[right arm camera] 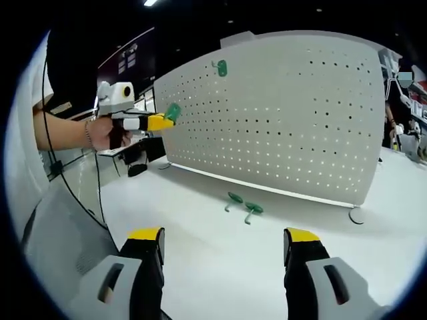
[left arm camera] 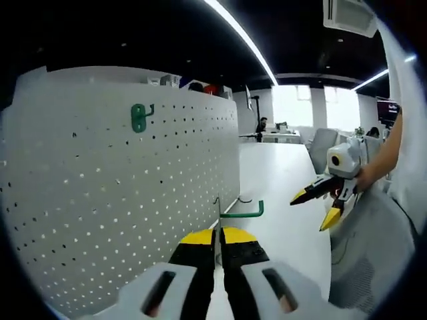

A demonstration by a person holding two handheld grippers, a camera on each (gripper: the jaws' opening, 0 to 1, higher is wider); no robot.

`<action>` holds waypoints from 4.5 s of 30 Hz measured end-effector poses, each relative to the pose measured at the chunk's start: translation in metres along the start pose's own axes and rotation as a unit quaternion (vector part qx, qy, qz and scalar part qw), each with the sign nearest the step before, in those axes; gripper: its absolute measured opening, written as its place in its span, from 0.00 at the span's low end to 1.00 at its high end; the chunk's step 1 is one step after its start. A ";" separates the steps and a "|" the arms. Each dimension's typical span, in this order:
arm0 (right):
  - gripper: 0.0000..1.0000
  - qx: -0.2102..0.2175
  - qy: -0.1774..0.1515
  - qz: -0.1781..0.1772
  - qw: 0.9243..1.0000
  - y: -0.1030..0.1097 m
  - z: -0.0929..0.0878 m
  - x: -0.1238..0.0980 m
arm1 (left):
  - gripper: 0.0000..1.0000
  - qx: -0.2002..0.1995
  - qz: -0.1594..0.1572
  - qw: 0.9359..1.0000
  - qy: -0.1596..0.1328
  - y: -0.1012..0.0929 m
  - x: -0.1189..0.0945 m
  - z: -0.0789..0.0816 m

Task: Insert the hook assembly into the mounting plate slot until the hook locks in place.

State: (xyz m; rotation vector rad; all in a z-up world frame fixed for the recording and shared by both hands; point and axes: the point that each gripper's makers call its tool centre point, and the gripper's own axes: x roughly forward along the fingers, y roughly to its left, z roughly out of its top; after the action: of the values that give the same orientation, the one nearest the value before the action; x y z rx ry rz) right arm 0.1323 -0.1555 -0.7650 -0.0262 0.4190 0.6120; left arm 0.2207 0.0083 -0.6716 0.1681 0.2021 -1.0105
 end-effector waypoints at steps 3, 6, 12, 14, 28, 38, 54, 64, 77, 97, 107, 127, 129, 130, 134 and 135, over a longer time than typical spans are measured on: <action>0.71 0.000 0.001 0.000 1.000 0.000 0.000 0.000 | 0.02 -0.005 0.003 1.000 -0.007 0.000 -0.002 0.003; 0.70 -0.002 0.002 0.001 1.000 0.001 -0.001 0.000 | 0.02 -0.010 0.007 1.000 -0.016 0.002 -0.004 0.008; 0.70 -0.002 0.002 0.002 1.000 0.001 -0.001 0.000 | 0.02 -0.022 0.016 0.999 -0.040 0.001 -0.009 0.022; 0.70 -0.002 0.003 0.002 1.000 0.001 -0.001 0.000 | 0.02 -0.024 0.017 0.998 -0.052 0.001 -0.012 0.028; 0.70 -0.005 0.006 0.003 1.000 0.001 -0.003 0.001 | 0.02 -0.040 0.030 0.994 -0.093 0.003 -0.028 0.054; 0.70 -0.007 0.006 0.003 1.000 0.001 -0.002 0.001 | 0.02 -0.040 0.030 0.994 -0.100 -0.002 -0.028 0.062; 0.67 -0.021 -0.118 -0.007 0.993 0.001 0.055 -0.015 | 0.02 -0.036 0.030 0.995 -0.092 -0.006 -0.025 0.058; 0.71 0.001 -0.225 0.026 0.974 0.017 0.099 -0.034 | 0.02 -0.039 0.032 0.995 -0.089 -0.003 -0.027 0.054; 0.65 0.074 -0.229 0.076 0.968 0.034 0.110 -0.030 | 0.02 -0.039 0.035 0.995 -0.088 -0.003 -0.027 0.052; 0.57 0.112 -0.238 0.117 0.958 0.051 0.134 -0.010 | 0.02 -0.035 0.041 0.995 -0.083 0.000 -0.027 0.046; 0.54 0.106 -0.244 0.135 0.954 0.065 0.148 0.006 | 0.02 -0.034 0.046 0.995 -0.083 -0.005 -0.028 0.046; 0.53 0.105 -0.247 0.176 0.947 0.092 0.170 0.035 | 0.02 -0.040 0.054 0.995 -0.079 -0.013 -0.029 0.042; 0.52 0.104 -0.247 0.179 0.947 0.094 0.172 0.037 | 0.02 -0.041 0.054 0.995 -0.079 -0.013 -0.029 0.042; 0.52 0.104 -0.247 0.180 0.947 0.095 0.173 0.039 | 0.02 -0.042 0.053 0.995 -0.079 -0.014 -0.028 0.041; 0.52 0.106 -0.249 0.184 0.945 0.099 0.176 0.042 | 0.02 -0.041 0.050 0.995 -0.077 -0.018 -0.026 0.041; 0.52 0.105 -0.249 0.186 0.945 0.101 0.178 0.043 | 0.02 -0.040 0.050 0.995 -0.077 -0.019 -0.025 0.041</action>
State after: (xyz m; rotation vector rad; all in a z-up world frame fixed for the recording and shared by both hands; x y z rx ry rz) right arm 0.1739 -0.0227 -0.6093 0.4129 -0.0097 0.9136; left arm 0.1956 0.0099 -0.6261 0.0275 0.0921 -0.9090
